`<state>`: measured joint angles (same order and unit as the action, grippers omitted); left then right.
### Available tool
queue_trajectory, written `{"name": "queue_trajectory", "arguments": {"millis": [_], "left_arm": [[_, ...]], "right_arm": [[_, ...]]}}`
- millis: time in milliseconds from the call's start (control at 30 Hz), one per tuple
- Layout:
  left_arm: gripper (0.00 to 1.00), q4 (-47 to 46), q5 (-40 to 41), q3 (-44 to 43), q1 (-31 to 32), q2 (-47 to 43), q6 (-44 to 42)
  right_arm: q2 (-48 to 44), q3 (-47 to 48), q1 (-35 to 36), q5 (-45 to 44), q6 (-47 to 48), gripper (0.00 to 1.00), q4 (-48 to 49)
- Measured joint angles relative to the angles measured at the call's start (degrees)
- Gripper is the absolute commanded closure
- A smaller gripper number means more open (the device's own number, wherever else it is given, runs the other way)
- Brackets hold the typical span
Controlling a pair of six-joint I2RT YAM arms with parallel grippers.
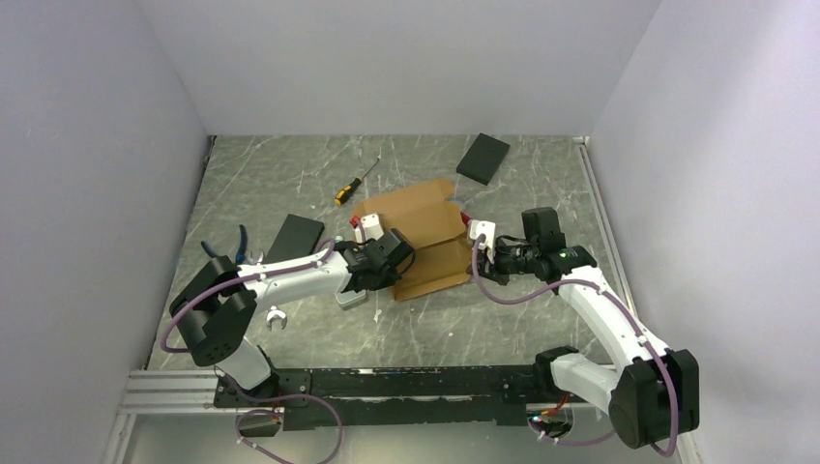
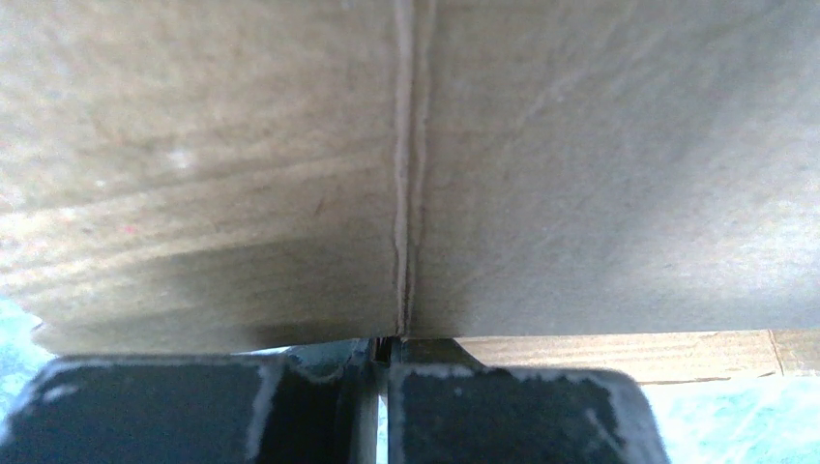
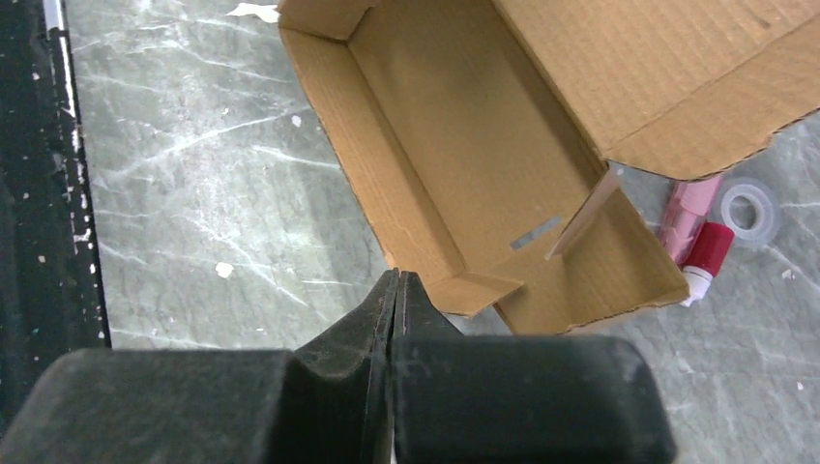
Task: Fold the paper box
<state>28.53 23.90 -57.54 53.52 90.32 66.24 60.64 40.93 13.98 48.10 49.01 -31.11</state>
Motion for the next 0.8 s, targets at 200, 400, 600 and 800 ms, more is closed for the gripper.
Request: {"name": "queue_trajectory", "arguments": {"millis": [200, 400, 600, 800], "left_arm": [[1.00, 0.0, 0.0, 0.0, 0.1, 0.0, 0.0], [1.00, 0.0, 0.0, 0.0, 0.3, 0.0, 0.0], [1.00, 0.0, 0.0, 0.0, 0.5, 0.0, 0.0], [1.00, 0.2, 0.3, 0.0, 0.5, -0.1, 0.0]], "right_arm": [[0.0, -0.1, 0.0, -2.4, -1.4, 1.00, 2.1], [0.2, -0.7, 0.0, -6.5, -5.6, 1.00, 6.7], [1.0, -1.2, 0.0, -9.8, -8.7, 1.00, 9.7], [4.1, -0.5, 0.0, -12.7, -7.9, 1.00, 7.5]]}}
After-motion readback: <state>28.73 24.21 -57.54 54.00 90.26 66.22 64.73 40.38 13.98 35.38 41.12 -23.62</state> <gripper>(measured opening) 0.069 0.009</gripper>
